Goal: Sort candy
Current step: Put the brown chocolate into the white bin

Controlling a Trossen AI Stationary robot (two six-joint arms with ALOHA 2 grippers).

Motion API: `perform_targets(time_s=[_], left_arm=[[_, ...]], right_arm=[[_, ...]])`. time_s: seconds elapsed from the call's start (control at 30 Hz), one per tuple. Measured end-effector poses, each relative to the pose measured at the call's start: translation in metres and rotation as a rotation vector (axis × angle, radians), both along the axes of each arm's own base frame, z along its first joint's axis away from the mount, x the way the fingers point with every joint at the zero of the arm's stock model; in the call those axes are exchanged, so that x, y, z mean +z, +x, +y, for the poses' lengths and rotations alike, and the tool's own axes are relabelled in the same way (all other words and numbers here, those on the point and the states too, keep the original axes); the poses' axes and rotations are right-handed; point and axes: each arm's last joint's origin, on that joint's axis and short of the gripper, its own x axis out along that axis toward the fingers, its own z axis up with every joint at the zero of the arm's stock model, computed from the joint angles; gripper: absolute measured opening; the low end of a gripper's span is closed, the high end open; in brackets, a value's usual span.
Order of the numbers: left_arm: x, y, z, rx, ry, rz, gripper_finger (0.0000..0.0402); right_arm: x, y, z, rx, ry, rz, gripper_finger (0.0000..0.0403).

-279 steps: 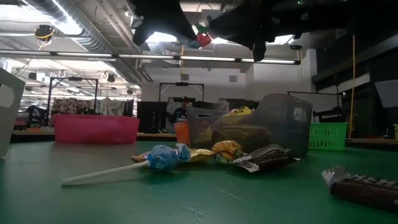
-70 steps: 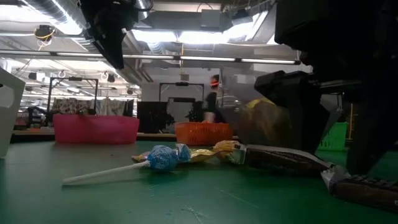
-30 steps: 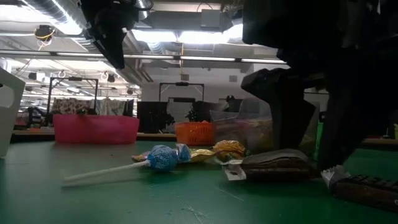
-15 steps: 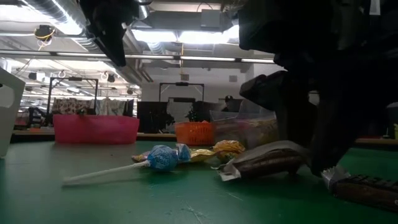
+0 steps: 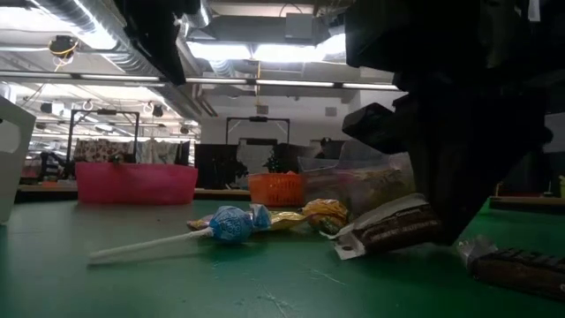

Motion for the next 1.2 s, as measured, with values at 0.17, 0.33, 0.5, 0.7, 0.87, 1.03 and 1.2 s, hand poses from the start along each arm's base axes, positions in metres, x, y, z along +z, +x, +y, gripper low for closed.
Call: perform_targets(time_s=[0.17, 0.33, 0.5, 0.7, 0.87, 1.03, 1.2], left_arm=[[0.0, -0.001, -0.016, -0.082, -0.037, -0.001, 0.0128], [-0.001, -0.002, -0.036, -0.155, -0.138, -0.014, 0.0128], [-0.001, -0.006, -0.051, -0.197, -0.156, -0.024, 0.0128], [0.0, -0.007, -0.054, -0.186, -0.154, -0.037, 0.0128], [0.0, -0.007, -0.052, -0.154, -0.166, -0.049, 0.0128], [0.0, -0.006, -0.048, -0.131, -0.156, -0.053, 0.0128], [0.0, -0.004, -0.041, -0.1, -0.145, -0.056, 0.0128]], right_arm=[[0.016, 0.004, -0.012, -0.014, -0.028, 0.007, 0.0004], [0.041, 0.021, -0.026, 0.023, -0.089, -0.041, 0.0003], [0.063, 0.036, -0.04, 0.051, -0.183, -0.137, 0.0002], [0.087, 0.06, -0.051, -0.029, -0.161, -0.325, 0.0001], [0.1, 0.075, -0.044, -0.042, -0.08, -0.517, 0.0001], [0.095, 0.091, -0.037, -0.035, 0.016, -0.639, 0.0], [0.081, 0.107, -0.031, -0.012, 0.088, -0.726, 0.0]])
